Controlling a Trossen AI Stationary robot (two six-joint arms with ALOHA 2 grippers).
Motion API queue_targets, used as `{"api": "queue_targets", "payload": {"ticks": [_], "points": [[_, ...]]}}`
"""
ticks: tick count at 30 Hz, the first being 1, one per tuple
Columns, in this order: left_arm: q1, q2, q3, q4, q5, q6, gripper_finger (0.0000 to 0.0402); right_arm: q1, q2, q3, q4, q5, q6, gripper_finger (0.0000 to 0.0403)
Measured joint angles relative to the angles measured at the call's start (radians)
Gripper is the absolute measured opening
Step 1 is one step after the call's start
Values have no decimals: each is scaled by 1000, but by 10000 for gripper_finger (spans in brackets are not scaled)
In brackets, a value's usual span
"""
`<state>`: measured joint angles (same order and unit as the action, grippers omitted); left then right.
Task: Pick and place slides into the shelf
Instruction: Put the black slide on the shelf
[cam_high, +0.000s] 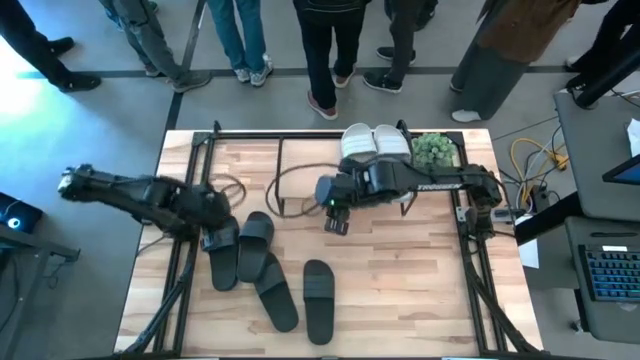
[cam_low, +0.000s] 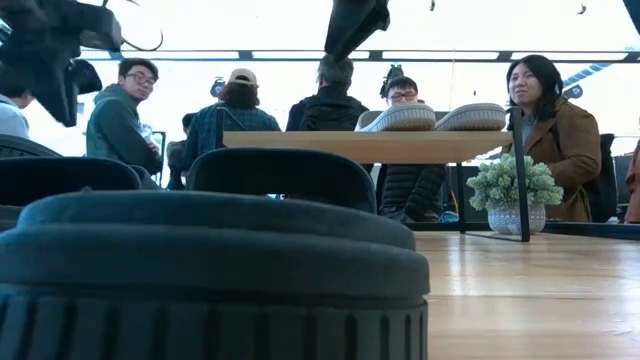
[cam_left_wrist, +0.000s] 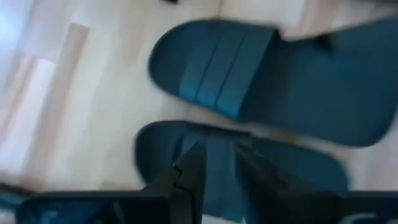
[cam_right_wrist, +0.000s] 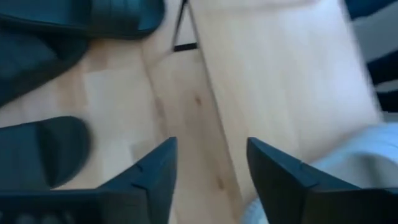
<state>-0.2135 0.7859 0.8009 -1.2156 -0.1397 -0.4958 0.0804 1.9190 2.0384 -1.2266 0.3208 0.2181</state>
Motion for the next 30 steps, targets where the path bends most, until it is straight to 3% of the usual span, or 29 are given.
{"api": "queue_targets", "payload": {"ticks": [5,17,24,30], "points": [[-211,77,6,-92,-171,-144,65,42,-20,0,-37,110,96,228],[-670,255,27,-35,-161,-641,65,74,-28,-6,-158,198,163,268],[-711,366,26,-16,-159,-703,76,75,-28,-23,-186,232,77,272],[-711,454,26,-16,-162,-717,134,74,-28,-41,-183,233,68,272]]}}
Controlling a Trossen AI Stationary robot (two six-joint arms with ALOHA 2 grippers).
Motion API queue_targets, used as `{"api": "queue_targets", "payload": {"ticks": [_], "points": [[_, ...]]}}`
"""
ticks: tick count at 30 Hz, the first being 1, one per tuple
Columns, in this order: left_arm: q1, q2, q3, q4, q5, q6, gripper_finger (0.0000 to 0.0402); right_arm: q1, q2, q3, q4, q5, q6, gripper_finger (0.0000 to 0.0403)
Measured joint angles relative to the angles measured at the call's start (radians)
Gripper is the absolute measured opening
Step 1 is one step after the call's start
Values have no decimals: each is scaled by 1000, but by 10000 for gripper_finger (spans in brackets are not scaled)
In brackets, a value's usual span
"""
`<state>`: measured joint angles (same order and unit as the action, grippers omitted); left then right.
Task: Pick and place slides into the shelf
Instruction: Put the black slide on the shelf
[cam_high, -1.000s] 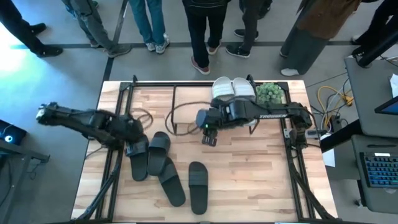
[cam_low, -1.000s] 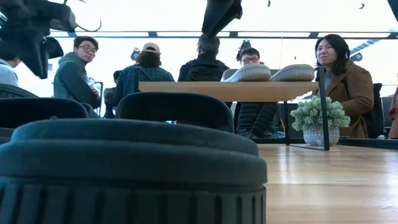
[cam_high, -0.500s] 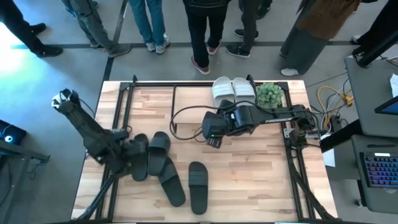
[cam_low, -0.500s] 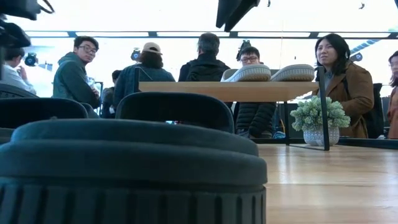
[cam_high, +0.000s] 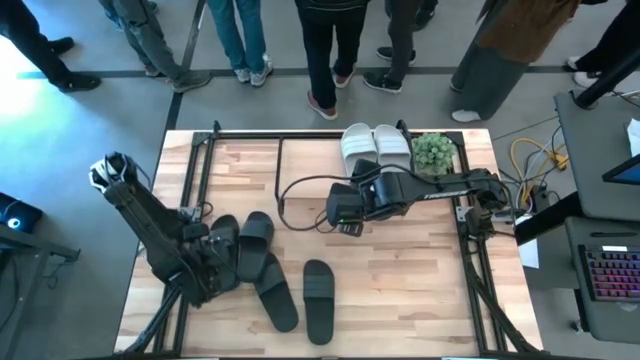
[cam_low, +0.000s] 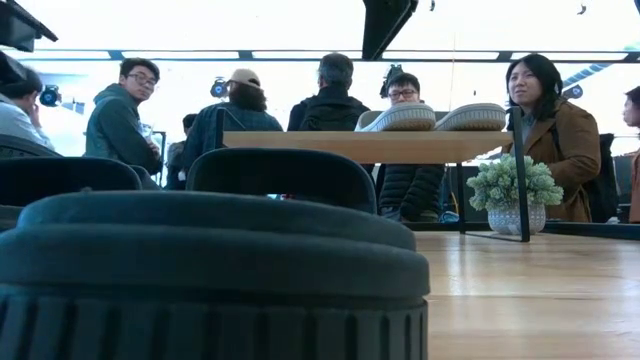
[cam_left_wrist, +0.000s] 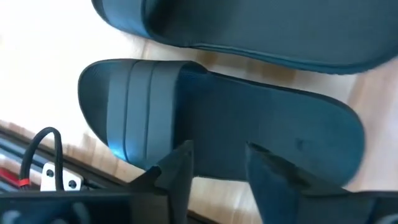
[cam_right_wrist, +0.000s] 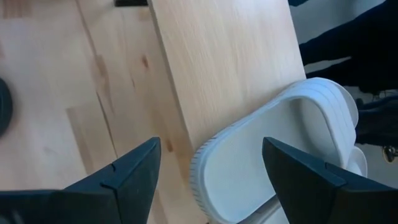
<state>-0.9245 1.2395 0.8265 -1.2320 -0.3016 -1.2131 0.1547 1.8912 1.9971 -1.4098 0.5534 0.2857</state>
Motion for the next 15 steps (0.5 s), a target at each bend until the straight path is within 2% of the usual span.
{"api": "queue_targets", "payload": {"ticks": [8,15], "points": [[0,84,24,-73,-54,-155,221,0,0,-8,0,1,-6,272],[8,173,14,-104,-93,-168,233,0,0,-8,0,1,-9,272]]}}
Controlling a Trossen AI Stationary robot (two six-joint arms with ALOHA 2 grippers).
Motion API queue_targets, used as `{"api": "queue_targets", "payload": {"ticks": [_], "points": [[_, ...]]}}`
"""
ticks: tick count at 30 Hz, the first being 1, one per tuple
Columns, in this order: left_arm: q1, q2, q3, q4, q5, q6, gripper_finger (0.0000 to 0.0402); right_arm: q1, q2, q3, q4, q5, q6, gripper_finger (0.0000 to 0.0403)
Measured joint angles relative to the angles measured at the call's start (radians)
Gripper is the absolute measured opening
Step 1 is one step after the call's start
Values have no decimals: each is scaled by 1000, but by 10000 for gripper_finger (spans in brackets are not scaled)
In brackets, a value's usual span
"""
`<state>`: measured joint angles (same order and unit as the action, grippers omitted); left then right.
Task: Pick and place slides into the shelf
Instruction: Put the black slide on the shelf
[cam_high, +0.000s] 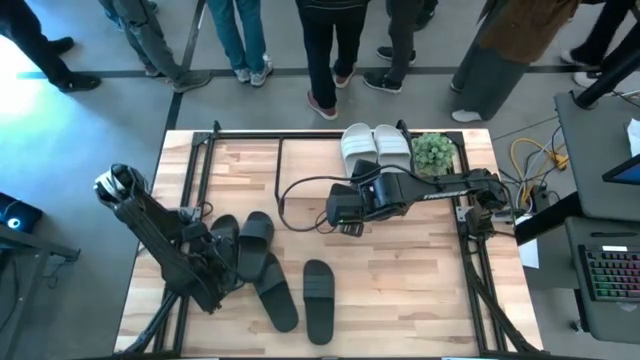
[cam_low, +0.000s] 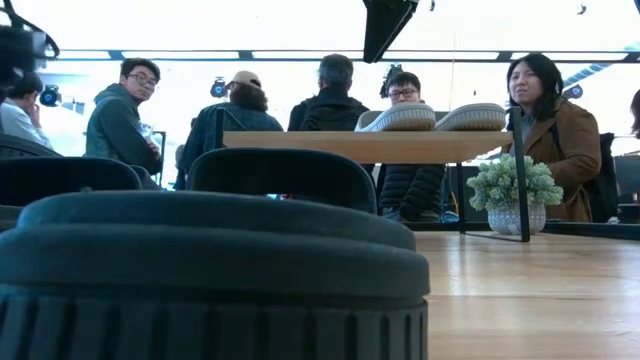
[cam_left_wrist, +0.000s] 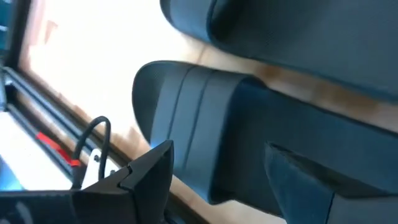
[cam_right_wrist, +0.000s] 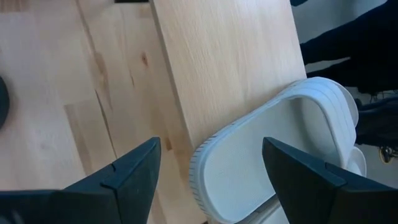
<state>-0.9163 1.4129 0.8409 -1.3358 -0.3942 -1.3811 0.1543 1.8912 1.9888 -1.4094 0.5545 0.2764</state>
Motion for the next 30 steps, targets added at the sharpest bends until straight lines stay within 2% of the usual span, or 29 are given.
{"api": "queue_targets", "payload": {"ticks": [6,9,13,25,30], "points": [[24,82,-51,-4,-9,-2,232,0,0,0,0,0,0,272],[36,103,-61,-10,-38,-3,217,0,0,0,-1,-1,1,272],[46,114,-62,-9,-71,-1,172,0,0,0,-2,-2,3,272],[47,102,-93,-13,-64,0,12,0,0,0,-2,-3,3,271],[47,23,-73,-58,-38,32,2,-2,-4,0,-1,-3,1,265]]}}
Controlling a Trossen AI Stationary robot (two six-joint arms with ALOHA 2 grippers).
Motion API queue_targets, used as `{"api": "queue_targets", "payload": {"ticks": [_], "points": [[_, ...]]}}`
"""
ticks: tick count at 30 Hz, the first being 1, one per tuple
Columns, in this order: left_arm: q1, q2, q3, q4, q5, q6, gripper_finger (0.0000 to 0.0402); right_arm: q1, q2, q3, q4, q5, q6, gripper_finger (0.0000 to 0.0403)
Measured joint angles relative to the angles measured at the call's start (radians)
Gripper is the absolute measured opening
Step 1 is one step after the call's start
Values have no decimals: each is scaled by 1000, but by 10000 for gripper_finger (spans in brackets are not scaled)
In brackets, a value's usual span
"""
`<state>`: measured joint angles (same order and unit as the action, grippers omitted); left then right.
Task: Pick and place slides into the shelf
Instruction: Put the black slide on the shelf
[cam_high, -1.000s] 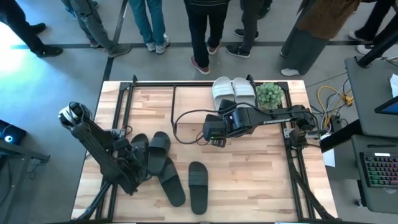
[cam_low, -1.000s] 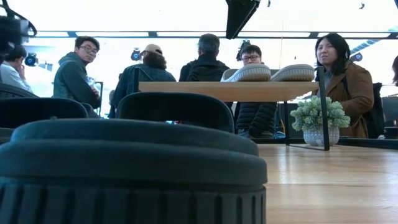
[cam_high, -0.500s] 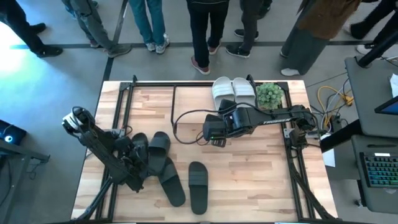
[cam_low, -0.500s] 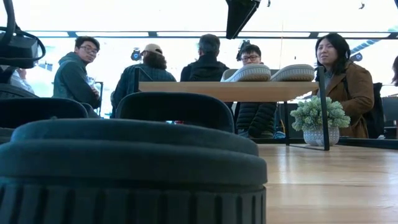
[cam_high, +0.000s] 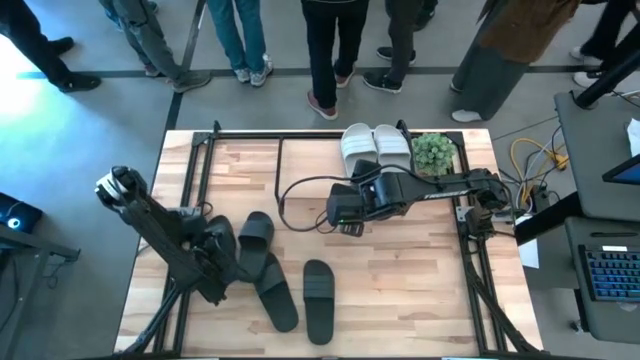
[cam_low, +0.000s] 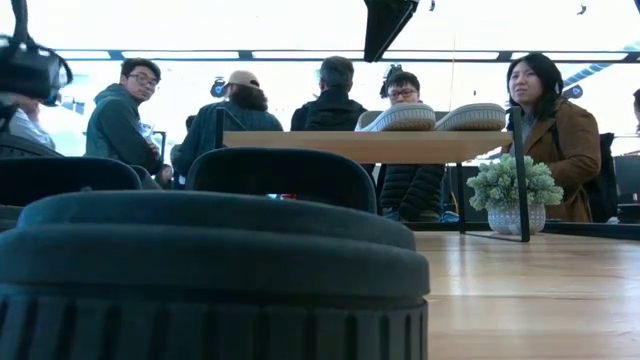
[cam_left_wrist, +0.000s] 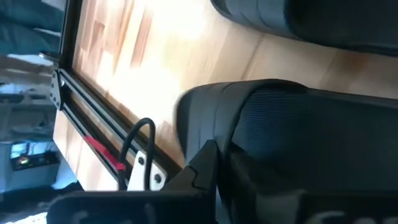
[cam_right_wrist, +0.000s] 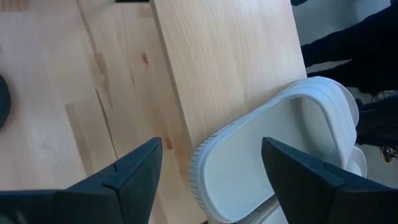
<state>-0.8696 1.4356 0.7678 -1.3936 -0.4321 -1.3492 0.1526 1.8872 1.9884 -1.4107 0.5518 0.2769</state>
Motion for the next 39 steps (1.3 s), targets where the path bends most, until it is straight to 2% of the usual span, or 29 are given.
{"api": "queue_targets", "payload": {"ticks": [6,9,12,15,21,25,29,32,36,39], "points": [[0,-106,114,-173,-7,96,1,-8,-27,0,1,1,-1,258],[0,-167,205,-173,-52,175,1,-19,-48,0,1,4,-1,258],[5,-215,303,-177,-172,206,1,-34,-74,0,4,10,3,258],[52,-252,374,-178,-340,283,0,-51,-101,0,8,26,3,258],[295,-250,467,-150,-593,624,0,-85,-134,0,23,39,3,258],[446,-243,512,87,-661,961,0,-100,-148,0,27,63,3,258],[577,-245,509,476,-658,1341,0,-106,-154,0,30,77,3,258],[695,-240,480,716,-625,1569,0,-106,-164,0,30,81,3,258],[825,-198,459,880,-516,1680,0,-106,-188,0,29,82,8,258],[892,-147,456,931,-487,1735,0,-106,-218,-4,25,111,25,258]]}}
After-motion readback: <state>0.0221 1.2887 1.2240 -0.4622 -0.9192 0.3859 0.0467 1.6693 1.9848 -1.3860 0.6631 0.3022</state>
